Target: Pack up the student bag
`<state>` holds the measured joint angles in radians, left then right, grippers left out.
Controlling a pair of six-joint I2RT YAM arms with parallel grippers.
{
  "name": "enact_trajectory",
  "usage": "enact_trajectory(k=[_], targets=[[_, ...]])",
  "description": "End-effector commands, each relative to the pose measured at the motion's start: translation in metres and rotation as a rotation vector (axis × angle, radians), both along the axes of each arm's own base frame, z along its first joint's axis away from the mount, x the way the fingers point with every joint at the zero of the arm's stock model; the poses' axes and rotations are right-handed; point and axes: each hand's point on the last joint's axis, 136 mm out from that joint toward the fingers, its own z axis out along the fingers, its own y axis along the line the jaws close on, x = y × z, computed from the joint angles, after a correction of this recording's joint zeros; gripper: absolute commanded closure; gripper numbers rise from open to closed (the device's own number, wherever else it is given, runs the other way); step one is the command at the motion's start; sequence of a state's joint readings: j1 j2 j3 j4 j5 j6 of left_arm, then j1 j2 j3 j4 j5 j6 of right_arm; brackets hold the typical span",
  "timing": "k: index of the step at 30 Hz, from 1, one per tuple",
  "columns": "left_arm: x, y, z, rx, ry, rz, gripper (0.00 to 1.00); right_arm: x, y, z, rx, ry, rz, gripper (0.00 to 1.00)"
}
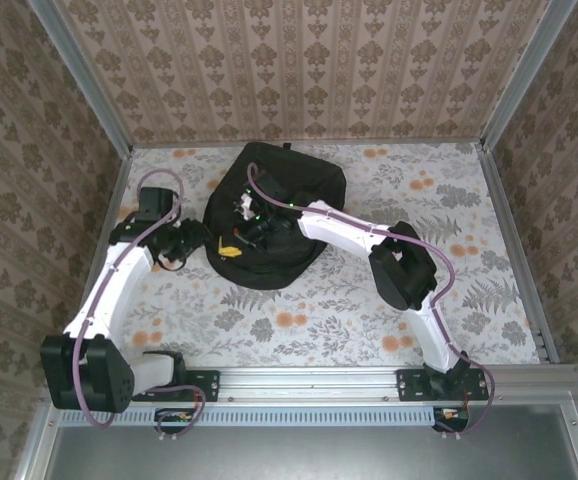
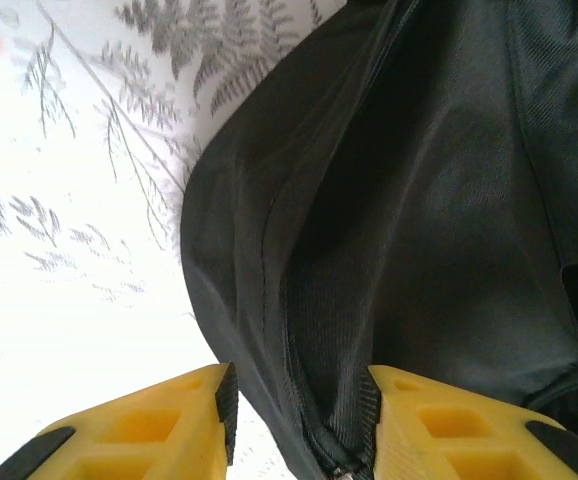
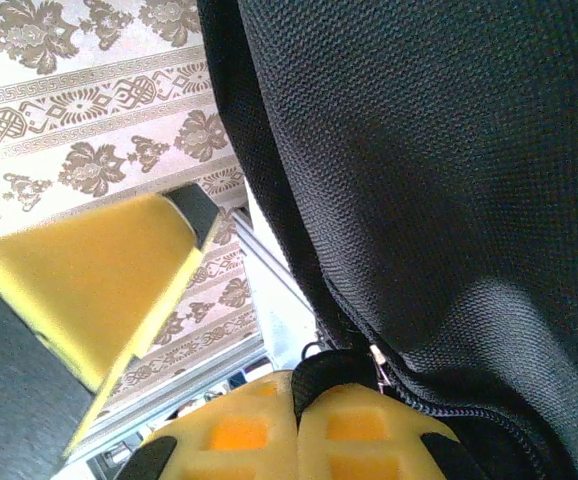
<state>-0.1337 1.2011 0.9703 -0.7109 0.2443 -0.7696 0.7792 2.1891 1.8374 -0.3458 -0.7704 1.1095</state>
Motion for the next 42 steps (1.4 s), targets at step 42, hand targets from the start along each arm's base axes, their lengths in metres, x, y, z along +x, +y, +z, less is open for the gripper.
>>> enact_trajectory(k=[42], targets=[[-0.011, -0.002, -0.047, -0.061, 0.112, 0.075, 1.0, -0.028, -0.014, 0.004, 0.002, 0.019, 0.01, 1.0]])
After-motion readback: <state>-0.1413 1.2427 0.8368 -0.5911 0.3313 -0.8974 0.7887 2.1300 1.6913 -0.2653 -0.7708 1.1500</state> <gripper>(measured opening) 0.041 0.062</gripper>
